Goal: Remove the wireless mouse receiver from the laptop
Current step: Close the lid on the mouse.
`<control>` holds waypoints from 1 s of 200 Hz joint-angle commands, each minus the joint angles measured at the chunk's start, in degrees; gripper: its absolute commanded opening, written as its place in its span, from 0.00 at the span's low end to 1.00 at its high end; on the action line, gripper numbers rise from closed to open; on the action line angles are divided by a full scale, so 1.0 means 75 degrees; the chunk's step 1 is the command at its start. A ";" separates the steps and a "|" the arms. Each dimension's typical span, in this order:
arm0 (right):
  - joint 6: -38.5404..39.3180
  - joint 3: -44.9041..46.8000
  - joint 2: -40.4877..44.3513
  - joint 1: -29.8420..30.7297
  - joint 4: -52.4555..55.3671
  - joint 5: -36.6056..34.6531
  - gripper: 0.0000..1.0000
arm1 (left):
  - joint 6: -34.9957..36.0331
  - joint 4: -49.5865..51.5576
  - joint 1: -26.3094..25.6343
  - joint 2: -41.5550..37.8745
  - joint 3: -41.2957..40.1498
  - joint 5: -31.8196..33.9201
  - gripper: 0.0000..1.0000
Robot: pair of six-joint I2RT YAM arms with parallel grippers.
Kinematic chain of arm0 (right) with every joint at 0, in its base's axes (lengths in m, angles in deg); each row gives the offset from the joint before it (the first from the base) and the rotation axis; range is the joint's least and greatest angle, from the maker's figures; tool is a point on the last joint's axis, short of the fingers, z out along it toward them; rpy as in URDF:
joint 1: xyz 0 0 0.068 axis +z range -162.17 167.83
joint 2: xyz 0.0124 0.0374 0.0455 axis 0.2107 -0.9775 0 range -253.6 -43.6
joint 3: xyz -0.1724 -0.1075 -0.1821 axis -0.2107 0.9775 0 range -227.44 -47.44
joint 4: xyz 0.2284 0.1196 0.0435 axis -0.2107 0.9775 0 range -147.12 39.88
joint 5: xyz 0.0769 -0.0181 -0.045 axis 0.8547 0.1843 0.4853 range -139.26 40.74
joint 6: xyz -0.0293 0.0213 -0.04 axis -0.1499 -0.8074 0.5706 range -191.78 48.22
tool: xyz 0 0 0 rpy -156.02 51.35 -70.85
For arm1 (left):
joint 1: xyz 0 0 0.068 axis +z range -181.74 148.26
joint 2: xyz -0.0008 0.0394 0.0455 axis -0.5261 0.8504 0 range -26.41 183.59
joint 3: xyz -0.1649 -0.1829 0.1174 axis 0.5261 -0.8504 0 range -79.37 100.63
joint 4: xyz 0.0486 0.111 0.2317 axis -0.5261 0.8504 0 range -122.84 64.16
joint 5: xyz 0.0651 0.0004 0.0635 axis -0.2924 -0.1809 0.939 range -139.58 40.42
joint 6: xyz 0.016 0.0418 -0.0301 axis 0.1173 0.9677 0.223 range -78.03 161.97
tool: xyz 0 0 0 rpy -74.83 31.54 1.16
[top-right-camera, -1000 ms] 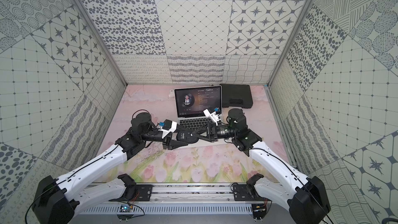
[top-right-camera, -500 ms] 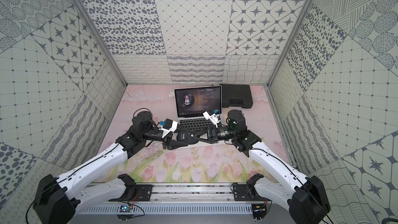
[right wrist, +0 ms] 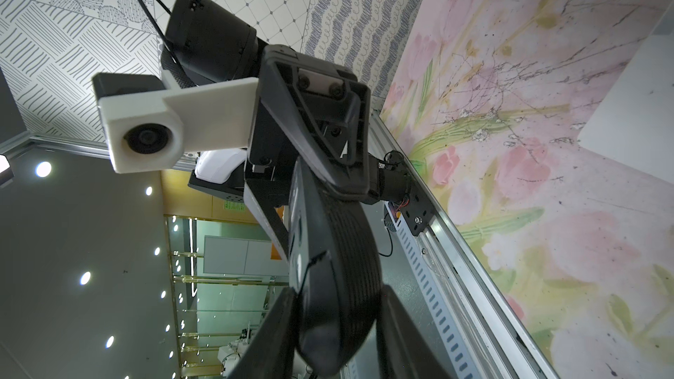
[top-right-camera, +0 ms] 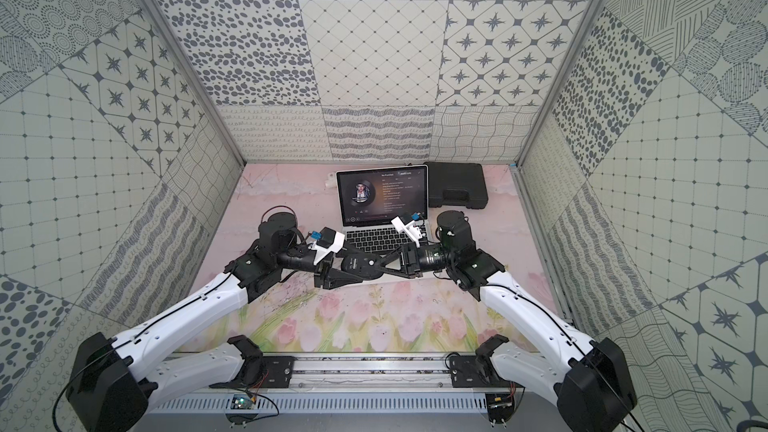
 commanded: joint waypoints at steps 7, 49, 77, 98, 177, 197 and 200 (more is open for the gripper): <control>0.0407 -0.0158 -0.0178 0.0233 0.0142 -0.0027 0.38 | -0.0555 -0.0466 0.0055 0.0034 0.0176 -0.0139 0.00; 0.0660 -0.0271 -0.0296 0.0352 0.0460 -0.0159 0.38 | -0.0696 -0.0657 0.0069 0.0010 0.0125 -0.0156 0.00; 0.0850 -0.0401 -0.0364 0.0478 0.0716 -0.0291 0.40 | -0.0923 -0.0926 0.0060 0.0011 0.0078 -0.0220 0.00; 0.0921 -0.0490 -0.0444 0.0578 0.0783 -0.0386 0.42 | -0.1111 -0.1173 0.0080 -0.0009 0.0034 -0.0191 0.00; 0.1098 -0.0669 -0.1008 0.0974 0.0900 -0.0758 0.42 | -0.1423 -0.1673 0.0088 -0.0259 -0.0138 -0.0058 0.00; 0.1057 -0.0737 -0.1116 0.1123 0.0831 -0.0815 0.42 | -0.1503 -0.1812 0.0088 -0.0255 -0.0180 -0.0068 0.00; 0.1039 -0.0749 -0.1134 0.1145 0.0814 -0.0839 0.42 | -0.1505 -0.1813 0.0090 -0.0245 -0.0186 -0.0073 0.00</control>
